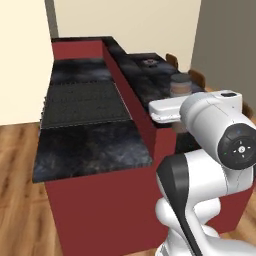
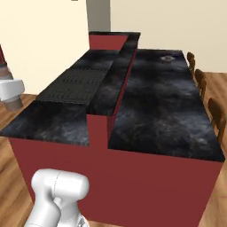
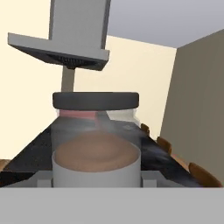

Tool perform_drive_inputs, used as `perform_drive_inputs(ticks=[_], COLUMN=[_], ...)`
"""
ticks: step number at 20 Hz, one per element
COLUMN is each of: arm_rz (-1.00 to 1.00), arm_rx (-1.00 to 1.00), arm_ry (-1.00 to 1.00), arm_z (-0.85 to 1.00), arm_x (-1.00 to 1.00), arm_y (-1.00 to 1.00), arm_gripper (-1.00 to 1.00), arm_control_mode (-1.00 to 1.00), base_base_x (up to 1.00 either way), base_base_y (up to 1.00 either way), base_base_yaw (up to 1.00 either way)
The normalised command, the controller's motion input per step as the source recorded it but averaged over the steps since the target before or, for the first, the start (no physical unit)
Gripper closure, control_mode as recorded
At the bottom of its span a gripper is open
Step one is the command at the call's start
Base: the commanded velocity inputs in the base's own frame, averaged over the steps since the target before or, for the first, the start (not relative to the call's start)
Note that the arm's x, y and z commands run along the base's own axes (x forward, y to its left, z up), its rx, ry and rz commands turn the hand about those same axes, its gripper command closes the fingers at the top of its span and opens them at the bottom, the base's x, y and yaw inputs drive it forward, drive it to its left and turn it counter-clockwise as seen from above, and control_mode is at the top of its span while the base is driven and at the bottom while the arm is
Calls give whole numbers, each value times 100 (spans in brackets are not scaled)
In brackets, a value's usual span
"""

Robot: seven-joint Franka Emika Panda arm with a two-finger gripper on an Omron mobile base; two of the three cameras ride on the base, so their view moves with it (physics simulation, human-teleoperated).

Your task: Take the cinnamon bottle from the cabinet and place it on the dining table, next to the plate with the cupcake. Then take the chocolate from the dining counter and place it on the cupcake plate.

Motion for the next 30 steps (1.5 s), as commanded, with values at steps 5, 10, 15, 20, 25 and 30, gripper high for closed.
perform_drive_inputs(ticks=[5,10,15,20,25,30], arm_rz=[0,0,0,0,0,0], arm_rx=[0,0,0,0,0,0], arm_ry=[0,0,0,0,0,0], arm_z=[0,0,0,0,0,0], arm_x=[0,0,0,0,0,0], arm_y=[0,0,0,0,0,0], arm_gripper=[100,100,100,100,100,100], arm_control_mode=[100,100,100,100,100,100], base_base_x=[43,23,11,11,16,23], base_base_y=[-60,-67,-69,-68,-66,-62], base_base_yaw=[0,0,0,0,0,0])
